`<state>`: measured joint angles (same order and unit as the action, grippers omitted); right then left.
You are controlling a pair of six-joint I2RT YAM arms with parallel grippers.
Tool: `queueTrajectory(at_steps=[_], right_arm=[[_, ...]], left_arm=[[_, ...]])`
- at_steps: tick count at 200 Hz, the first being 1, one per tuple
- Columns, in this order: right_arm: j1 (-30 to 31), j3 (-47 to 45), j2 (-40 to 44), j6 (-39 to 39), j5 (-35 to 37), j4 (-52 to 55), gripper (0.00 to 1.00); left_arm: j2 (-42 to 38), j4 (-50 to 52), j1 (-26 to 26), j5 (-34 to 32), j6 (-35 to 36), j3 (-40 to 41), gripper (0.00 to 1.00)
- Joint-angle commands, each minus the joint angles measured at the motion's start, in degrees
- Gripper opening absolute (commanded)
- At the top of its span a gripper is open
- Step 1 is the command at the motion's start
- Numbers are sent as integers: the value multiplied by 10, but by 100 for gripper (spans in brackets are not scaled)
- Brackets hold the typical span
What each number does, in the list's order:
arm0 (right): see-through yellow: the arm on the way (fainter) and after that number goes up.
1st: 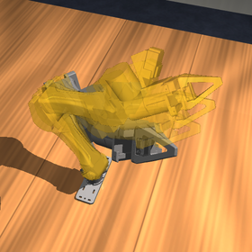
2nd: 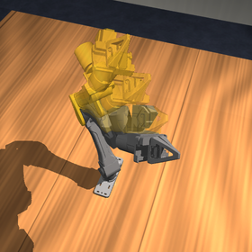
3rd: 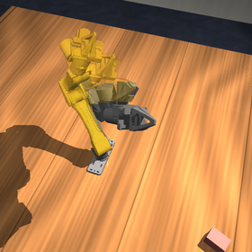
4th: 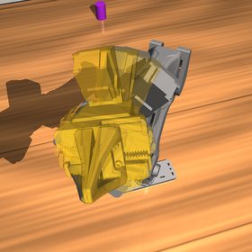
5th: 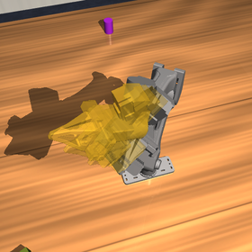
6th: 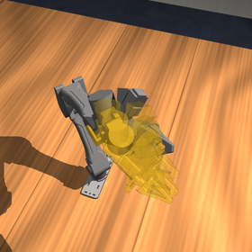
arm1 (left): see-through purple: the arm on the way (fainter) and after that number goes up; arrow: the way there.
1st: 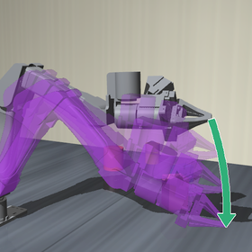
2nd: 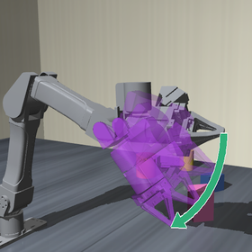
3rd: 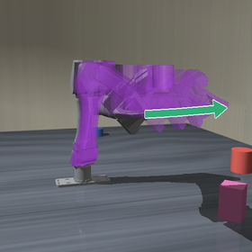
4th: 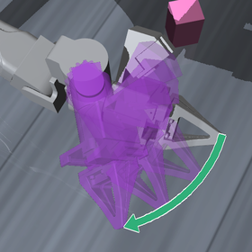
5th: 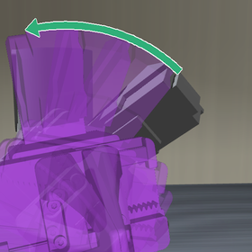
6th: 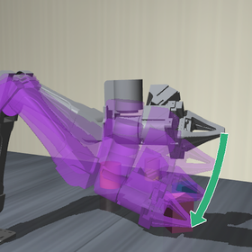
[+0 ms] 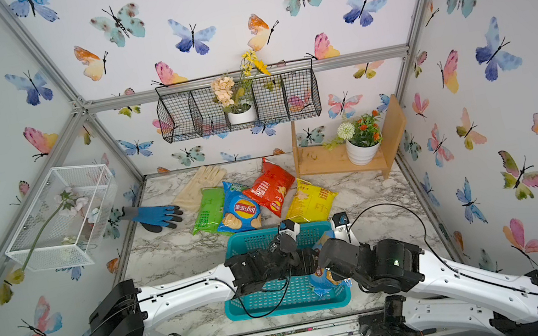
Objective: Put the potato chips into the basket
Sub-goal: Place the potato chip in the basket.
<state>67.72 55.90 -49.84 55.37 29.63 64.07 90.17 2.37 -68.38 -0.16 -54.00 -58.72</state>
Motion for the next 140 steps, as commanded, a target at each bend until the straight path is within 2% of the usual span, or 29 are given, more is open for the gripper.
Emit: queueTrajectory(at_steps=[1,11,19,55,106,140], right_arm=[[1,11,9,-4,10,0,45],[1,21,11,-8,10,-3,57],[1,31,12,-11,10,-6,63],[1,65,2,-33,-1,-18,76],[1,98,-6,-61,0,-33,80],[1,132,-23,-93,-1,-43,81]], left_arm=[[-3,49,-1,-25,2,-17,68],[-10,72,2,-42,1,-23,72],[-16,85,6,-49,0,-24,73],[-62,115,34,-68,-2,-6,78],[-154,166,108,-87,28,7,81],[-221,208,191,-98,69,11,81]])
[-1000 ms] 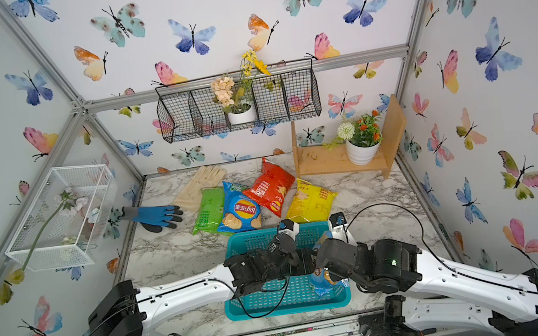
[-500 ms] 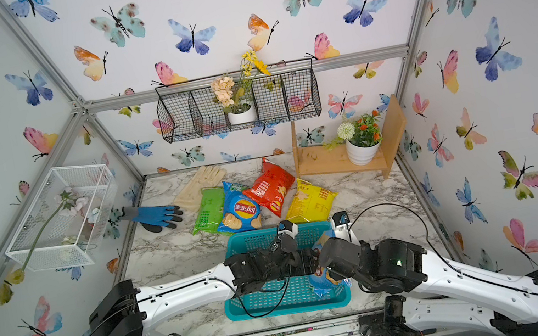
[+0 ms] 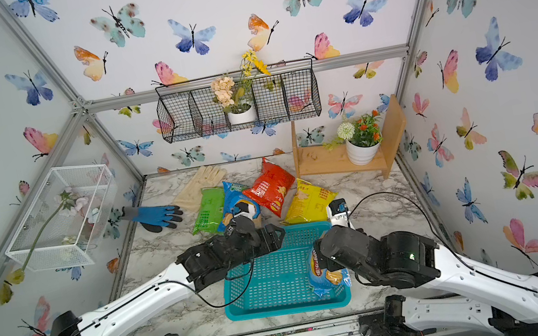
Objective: Put the potato chips into the basket
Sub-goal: Place the potato chip in the basket, then pick up the potato chip from the center of the board.
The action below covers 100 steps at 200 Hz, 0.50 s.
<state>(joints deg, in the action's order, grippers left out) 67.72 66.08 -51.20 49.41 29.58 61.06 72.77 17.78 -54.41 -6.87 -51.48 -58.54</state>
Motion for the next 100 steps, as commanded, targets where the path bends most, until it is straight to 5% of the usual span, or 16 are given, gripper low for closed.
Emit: queueTrajectory(at_steps=[1,68,100], right_arm=[[1,31,-10,-34,-1,-13,81],[1,95,-66,-107,-20,-74,83],[1,124,-109,-126,-53,-99,82]], left_arm=[[-49,55,54,-31,45,10,81],[-109,66,301,78,130,74,72],[-76,4,359,149,159,109,71]])
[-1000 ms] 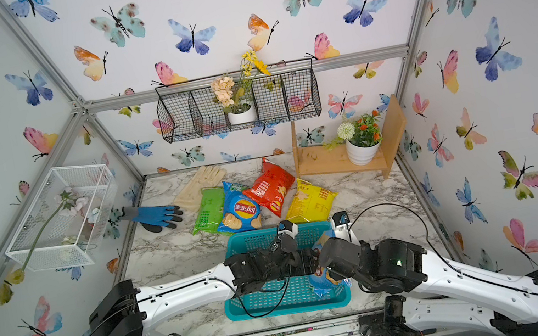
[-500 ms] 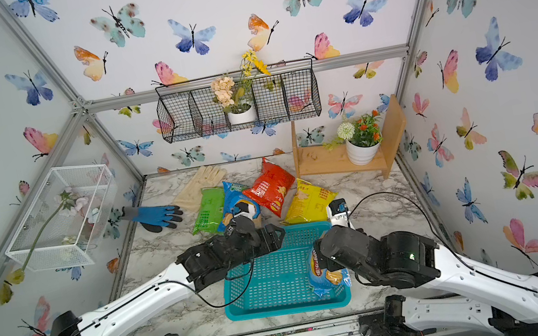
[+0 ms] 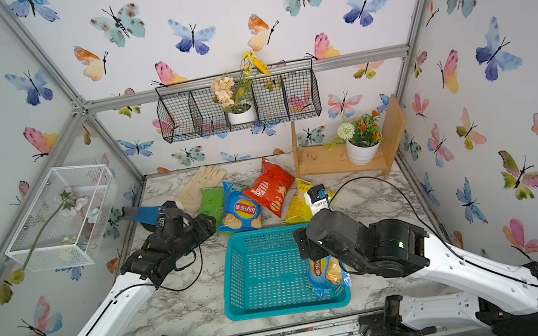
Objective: Put the potato chips into the basket
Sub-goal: Pick up the potato chip from the center of the board.
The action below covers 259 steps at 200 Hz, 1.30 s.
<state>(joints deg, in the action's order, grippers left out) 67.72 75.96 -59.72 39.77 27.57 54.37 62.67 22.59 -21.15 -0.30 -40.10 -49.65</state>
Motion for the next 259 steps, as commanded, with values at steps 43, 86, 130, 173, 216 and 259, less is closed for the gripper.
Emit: queueTrajectory(at_steps=[43,86,130,173,216,259], right_arm=[[1,39,-48,-36,-50,-44,81],[1,30,-39,-31,-55,-42,81],[1,18,-25,-26,-52,-40,80],[1,18,-20,-26,-46,-36,80],[1,16,-21,-27,-45,-39,80],[1,16,-28,-34,-47,-44,80]], left_arm=[[105,-75,36,130,91,5,71],[155,-105,48,146,109,-4,68],[193,-120,51,162,117,-22,58],[218,-131,52,177,116,-25,52],[228,-141,52,188,110,-23,37],[221,-133,54,198,103,-38,0]])
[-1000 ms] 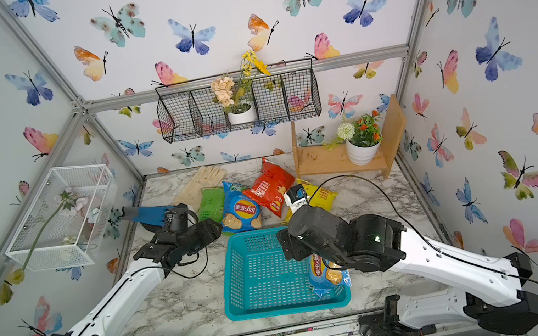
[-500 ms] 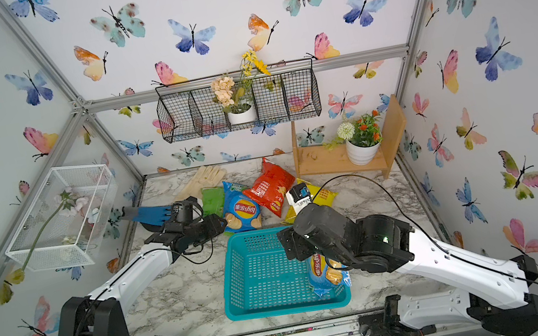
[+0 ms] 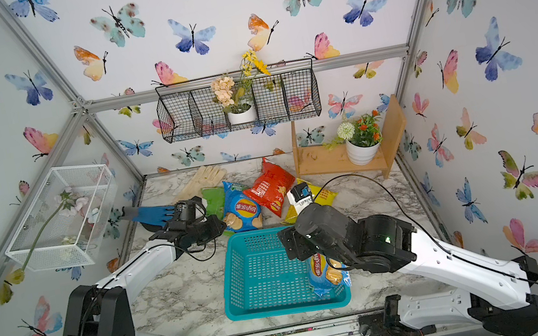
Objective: Put the potato chips into the basket
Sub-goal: Pick up the potato chip from the center of the board.
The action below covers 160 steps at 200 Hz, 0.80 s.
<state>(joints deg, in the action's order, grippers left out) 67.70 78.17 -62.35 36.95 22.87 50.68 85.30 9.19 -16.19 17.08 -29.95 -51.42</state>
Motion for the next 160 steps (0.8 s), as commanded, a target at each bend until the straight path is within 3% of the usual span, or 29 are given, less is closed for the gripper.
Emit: queueTrajectory(at_steps=[1,79,160], right_arm=[[1,-6,-3,-6,-1,-8,80],[1,16,-83,-88,-42,-52,78],[1,135,-211,-179,-35,-42,73]], left_arm=[[-6,2,5,24,2,-20,0],[-95,72,14,30,-4,-116,0],[-157,131,13,71,-8,-196,0]])
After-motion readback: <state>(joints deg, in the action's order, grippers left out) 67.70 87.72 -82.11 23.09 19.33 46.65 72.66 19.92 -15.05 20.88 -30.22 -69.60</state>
